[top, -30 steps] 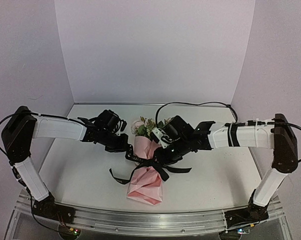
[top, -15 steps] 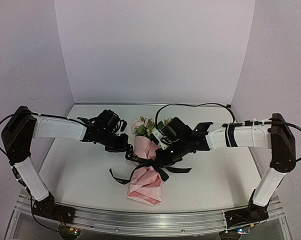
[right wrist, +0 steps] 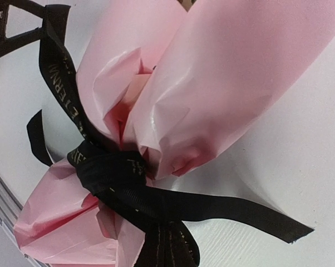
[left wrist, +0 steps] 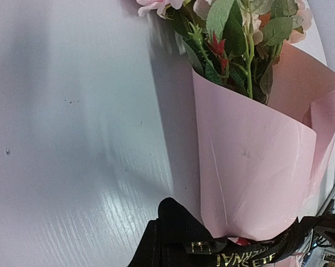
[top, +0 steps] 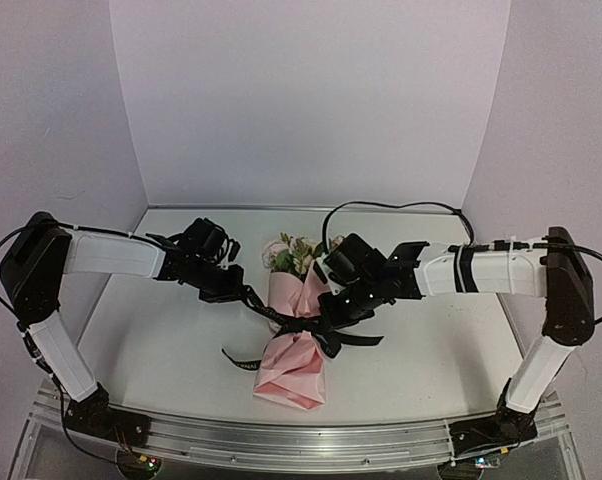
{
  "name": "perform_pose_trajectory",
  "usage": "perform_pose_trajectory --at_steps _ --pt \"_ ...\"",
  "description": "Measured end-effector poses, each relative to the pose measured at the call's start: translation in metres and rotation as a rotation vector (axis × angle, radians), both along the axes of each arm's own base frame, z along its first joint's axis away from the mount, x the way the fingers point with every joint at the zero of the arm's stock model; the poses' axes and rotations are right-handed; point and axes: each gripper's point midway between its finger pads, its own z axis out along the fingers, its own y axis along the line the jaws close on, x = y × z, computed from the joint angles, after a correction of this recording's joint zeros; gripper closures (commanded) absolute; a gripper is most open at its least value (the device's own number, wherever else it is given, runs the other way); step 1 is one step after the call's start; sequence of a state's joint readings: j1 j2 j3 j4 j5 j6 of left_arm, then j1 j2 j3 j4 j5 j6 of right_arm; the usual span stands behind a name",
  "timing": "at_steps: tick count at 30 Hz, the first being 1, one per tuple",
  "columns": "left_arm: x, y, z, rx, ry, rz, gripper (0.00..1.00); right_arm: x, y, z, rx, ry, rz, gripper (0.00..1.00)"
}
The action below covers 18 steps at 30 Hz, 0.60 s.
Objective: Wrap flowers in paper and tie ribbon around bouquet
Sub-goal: Tie the half-tied ribbon around the folded bouquet.
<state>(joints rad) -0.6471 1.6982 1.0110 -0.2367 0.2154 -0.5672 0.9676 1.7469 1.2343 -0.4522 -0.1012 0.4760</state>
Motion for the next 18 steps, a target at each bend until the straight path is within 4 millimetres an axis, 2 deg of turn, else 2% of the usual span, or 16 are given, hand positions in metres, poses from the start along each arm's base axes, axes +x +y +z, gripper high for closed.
perform_pose_trajectory --at_steps 8,15,18 --pt "-0.001 0.001 0.0 -0.01 0.005 -0.019 1.0 -0.005 0.001 0.008 0.018 0.007 -0.004 1.0" --pt "-0.004 -0.002 0.001 -0.022 0.013 -0.032 1.0 -0.045 0.026 0.014 0.072 0.073 0.12 1.0" --pt "-0.004 -0.002 0.001 -0.025 0.015 -0.035 1.0 -0.058 0.041 0.026 0.113 0.092 0.169 1.0"
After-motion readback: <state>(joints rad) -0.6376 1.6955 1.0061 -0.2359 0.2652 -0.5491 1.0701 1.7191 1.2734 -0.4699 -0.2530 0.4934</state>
